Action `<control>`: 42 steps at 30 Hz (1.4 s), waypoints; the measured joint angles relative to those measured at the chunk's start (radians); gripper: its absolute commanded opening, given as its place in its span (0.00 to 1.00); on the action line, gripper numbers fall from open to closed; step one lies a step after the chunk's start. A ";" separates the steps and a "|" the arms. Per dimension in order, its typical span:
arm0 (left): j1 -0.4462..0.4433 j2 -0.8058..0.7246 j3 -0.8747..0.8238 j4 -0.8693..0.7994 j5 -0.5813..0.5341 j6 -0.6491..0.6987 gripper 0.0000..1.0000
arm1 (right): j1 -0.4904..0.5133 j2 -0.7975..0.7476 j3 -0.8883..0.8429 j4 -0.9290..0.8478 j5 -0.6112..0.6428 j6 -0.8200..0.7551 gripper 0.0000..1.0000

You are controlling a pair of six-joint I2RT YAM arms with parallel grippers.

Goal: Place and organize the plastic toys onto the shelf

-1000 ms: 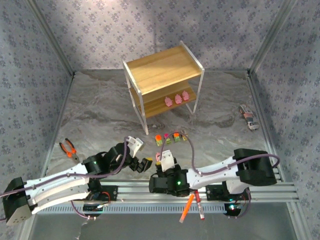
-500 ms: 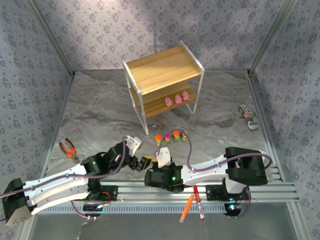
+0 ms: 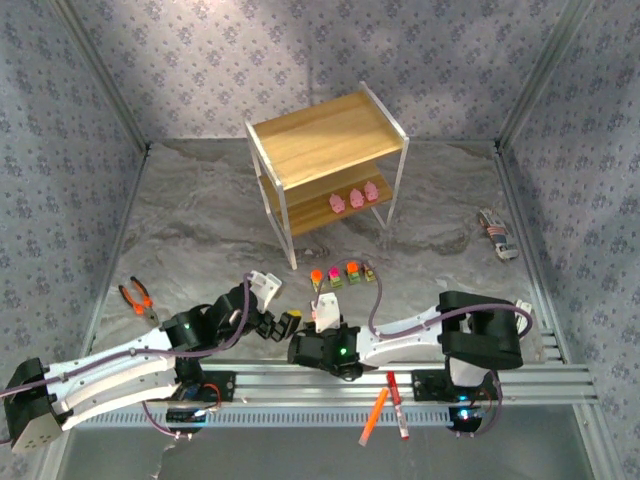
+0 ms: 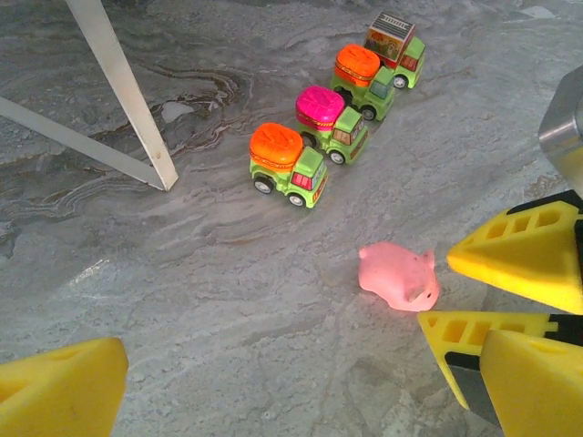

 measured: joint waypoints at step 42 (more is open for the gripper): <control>0.000 0.000 0.000 0.000 -0.002 0.000 0.99 | -0.055 0.070 0.010 0.024 -0.055 -0.004 0.41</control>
